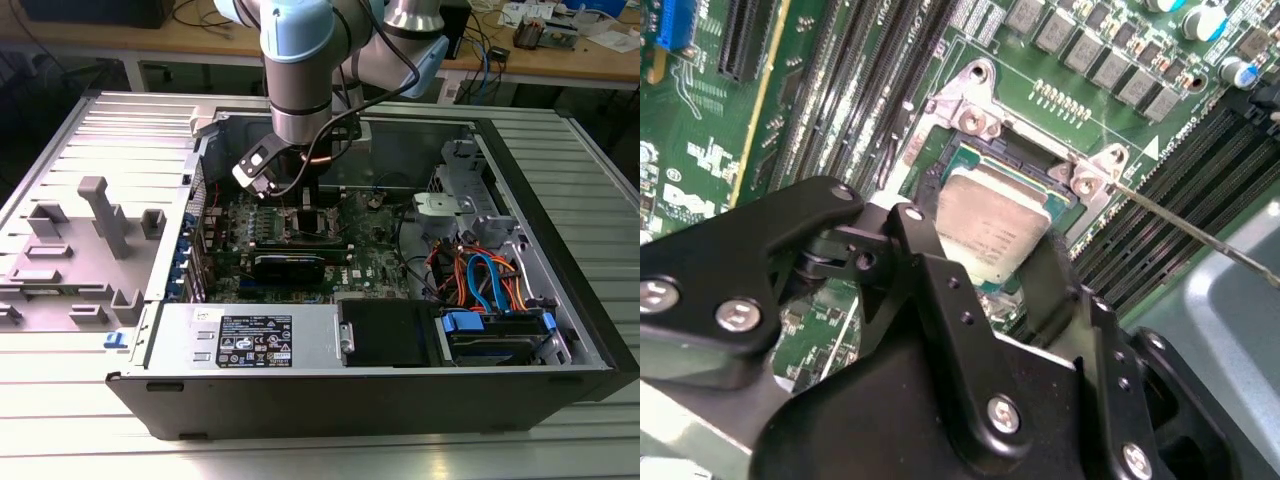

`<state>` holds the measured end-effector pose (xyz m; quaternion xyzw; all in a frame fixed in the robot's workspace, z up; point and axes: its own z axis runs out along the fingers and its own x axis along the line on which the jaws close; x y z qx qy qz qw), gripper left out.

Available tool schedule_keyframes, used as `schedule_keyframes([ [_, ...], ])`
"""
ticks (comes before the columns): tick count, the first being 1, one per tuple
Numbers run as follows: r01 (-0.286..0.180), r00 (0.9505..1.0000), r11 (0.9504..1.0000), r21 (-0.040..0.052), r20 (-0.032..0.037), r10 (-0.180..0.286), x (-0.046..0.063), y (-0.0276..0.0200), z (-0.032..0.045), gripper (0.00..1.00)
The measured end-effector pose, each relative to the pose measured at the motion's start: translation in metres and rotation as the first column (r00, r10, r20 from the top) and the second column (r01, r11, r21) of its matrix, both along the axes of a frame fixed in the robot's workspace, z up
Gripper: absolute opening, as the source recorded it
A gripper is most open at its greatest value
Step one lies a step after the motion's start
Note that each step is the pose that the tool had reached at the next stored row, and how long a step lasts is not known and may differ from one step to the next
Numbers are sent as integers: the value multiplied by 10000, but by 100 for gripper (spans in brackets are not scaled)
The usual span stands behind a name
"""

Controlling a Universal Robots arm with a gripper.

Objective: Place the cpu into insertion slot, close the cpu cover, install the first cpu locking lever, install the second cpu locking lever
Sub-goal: 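Place the cpu into insertion slot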

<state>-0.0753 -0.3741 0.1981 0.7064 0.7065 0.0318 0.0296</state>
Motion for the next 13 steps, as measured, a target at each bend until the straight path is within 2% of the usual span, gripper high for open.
schedule_keyframes([
  [1,0,10000,10000,-1,0,0,0,0,0,55],
  [2,0,10000,10000,-2,-1,0,0,0,0,62],
  [13,94,10000,10000,7,-4,-94,0,12,-19,62],
])
